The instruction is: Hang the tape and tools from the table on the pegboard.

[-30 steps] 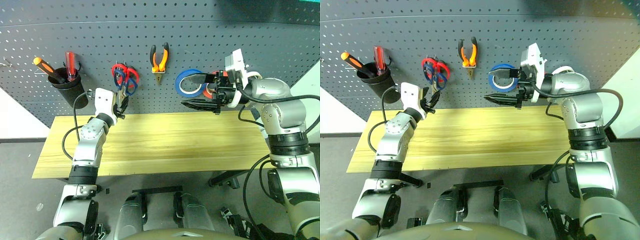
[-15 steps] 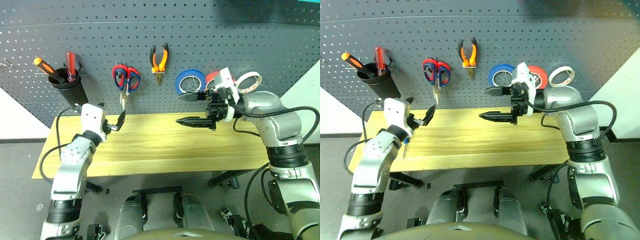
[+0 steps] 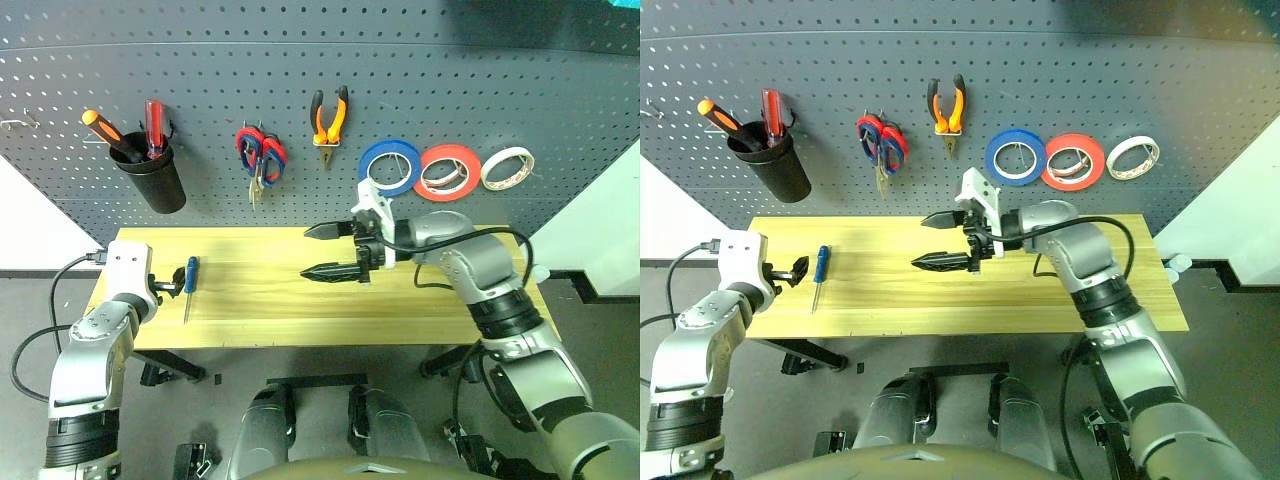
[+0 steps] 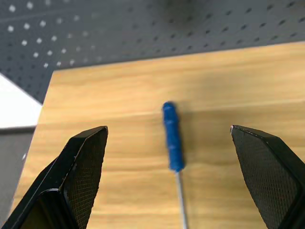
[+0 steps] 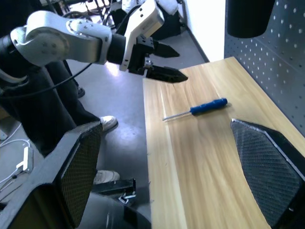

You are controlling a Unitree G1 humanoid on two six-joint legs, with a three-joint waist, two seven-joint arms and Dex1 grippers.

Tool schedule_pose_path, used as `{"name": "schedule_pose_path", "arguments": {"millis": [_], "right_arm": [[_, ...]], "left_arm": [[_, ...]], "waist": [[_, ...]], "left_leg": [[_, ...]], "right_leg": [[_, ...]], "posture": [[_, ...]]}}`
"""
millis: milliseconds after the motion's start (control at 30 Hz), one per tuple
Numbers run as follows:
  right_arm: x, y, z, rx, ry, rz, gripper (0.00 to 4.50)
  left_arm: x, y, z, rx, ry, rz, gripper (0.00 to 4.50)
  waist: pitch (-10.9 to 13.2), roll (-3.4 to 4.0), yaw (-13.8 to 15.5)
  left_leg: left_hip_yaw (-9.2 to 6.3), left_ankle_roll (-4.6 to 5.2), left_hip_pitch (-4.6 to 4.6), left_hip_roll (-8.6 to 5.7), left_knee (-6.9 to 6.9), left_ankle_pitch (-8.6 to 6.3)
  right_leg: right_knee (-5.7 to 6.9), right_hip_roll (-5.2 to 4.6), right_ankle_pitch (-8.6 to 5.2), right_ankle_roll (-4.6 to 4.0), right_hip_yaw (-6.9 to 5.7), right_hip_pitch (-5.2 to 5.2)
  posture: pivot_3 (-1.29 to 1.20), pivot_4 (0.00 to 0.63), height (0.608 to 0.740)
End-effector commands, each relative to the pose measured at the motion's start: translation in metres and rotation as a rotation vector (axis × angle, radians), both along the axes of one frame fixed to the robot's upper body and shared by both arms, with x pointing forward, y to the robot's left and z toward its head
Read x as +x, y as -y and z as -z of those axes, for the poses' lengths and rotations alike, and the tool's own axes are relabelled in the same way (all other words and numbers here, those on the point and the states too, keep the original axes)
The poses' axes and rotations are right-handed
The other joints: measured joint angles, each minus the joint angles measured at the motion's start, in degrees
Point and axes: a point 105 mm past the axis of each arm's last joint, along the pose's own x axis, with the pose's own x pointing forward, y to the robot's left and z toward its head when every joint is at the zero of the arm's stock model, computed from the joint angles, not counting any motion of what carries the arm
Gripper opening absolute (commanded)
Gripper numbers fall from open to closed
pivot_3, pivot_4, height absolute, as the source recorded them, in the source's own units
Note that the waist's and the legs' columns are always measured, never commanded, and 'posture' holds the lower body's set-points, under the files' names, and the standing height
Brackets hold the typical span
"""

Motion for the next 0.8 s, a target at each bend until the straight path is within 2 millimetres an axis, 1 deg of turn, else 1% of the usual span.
{"name": "schedule_pose_path", "arguments": {"millis": [33,100,200,300,367,400,500,567,667,733,767,800], "right_arm": [[0.012,-0.013,-0.003,-0.023,0.046,0.013,4.50],[0.020,-0.019,-0.001,-0.040,0.042,0.035,4.50],[0.025,-0.023,-0.001,-0.045,0.026,0.060,4.50],[0.027,-0.024,0.003,-0.046,0.000,0.086,4.50],[0.026,-0.021,0.006,-0.051,-0.014,0.096,4.50],[0.025,-0.019,0.007,-0.055,-0.020,0.103,4.50],[0.024,-0.012,0.011,-0.072,-0.029,0.124,4.50],[0.024,-0.006,0.015,-0.089,-0.036,0.148,4.50],[0.021,0.002,0.019,-0.106,-0.045,0.176,4.50],[0.020,0.006,0.020,-0.109,-0.052,0.191,4.50],[0.019,0.009,0.021,-0.112,-0.056,0.200,4.50],[0.018,0.011,0.022,-0.115,-0.059,0.206,4.50]], "left_arm": [[0.008,-0.015,-0.001,-0.014,-0.052,-0.057,4.33],[0.016,-0.020,0.000,-0.005,-0.087,-0.086,4.33],[0.030,-0.017,-0.005,-0.032,-0.105,-0.076,4.33],[0.046,-0.019,-0.010,-0.036,-0.109,-0.095,4.33],[0.054,-0.014,-0.012,-0.103,-0.125,-0.102,4.33],[0.055,-0.012,-0.011,-0.131,-0.145,-0.107,4.33],[0.057,-0.008,-0.006,-0.153,-0.189,-0.101,4.33],[0.058,-0.006,0.004,-0.160,-0.225,-0.110,4.33],[0.057,-0.003,0.016,-0.191,-0.273,-0.128,4.33],[0.059,-0.003,0.019,-0.192,-0.268,-0.143,4.33],[0.061,-0.003,0.021,-0.193,-0.268,-0.148,4.33],[0.062,-0.003,0.022,-0.197,-0.269,-0.151,4.33]], "waist": [[0.3,-0.03,0.0],[0.8,-0.03,-0.1],[2.2,0.02,0.1],[3.8,-0.09,0.3],[5.1,-0.20,0.3],[5.8,-0.30,0.4],[7.3,-0.27,0.3],[8.5,-0.28,0.0],[9.7,-0.30,-0.2],[10.3,-0.28,-0.2],[10.6,-0.29,-0.2],[10.7,-0.23,-0.3]], "left_leg": [[-0.03,0.00,-0.01,0.00,0.00,0.00],[-0.13,0.00,0.00,0.02,-0.02,0.00],[-0.15,0.00,0.00,0.02,-0.02,0.00],[-0.15,0.02,0.01,0.02,-0.03,0.02],[-0.13,0.11,0.01,0.01,-0.03,0.08],[-0.11,0.14,0.02,-0.01,-0.02,0.10],[-0.09,0.18,0.04,-0.06,-0.01,0.12],[-0.07,0.18,0.03,-0.11,0.00,0.12],[-0.07,0.18,0.03,-0.13,0.00,0.13],[-0.07,0.19,-0.01,-0.14,0.00,0.13],[-0.08,0.18,0.03,-0.16,0.00,0.13],[-0.07,0.17,0.03,-0.16,0.00,0.14]], "right_leg": [[0.00,0.00,-0.01,0.01,0.00,-0.01],[0.05,0.02,-0.09,0.07,0.02,-0.05],[0.10,0.00,-0.10,0.02,0.06,-0.09],[0.17,-0.03,-0.11,-0.03,0.10,-0.11],[0.25,-0.04,-0.11,-0.07,0.16,-0.15],[0.43,-0.11,-0.16,-0.11,0.20,-0.22],[0.83,-0.36,-0.39,-0.05,0.24,-0.33],[0.94,-0.42,-0.44,0.03,0.24,-0.37],[1.04,-0.54,-0.46,0.09,0.23,-0.40],[1.07,-0.59,-0.47,0.11,0.23,-0.46],[1.17,-0.67,-0.63,0.34,0.19,-0.45],[1.20,-0.69,-0.63,0.34,0.18,-0.47]], "posture": [[0.12,0.247,0.731],[0.13,0.276,0.731],[0.14,0.319,0.731],[0.14,0.347,0.731],[0.13,0.383,0.731],[0.13,0.397,0.731],[0.12,0.418,0.731],[0.10,0.432,0.731],[0.08,0.446,0.731],[0.07,0.452,0.731],[0.07,0.455,0.731],[0.06,0.456,0.731]]}}
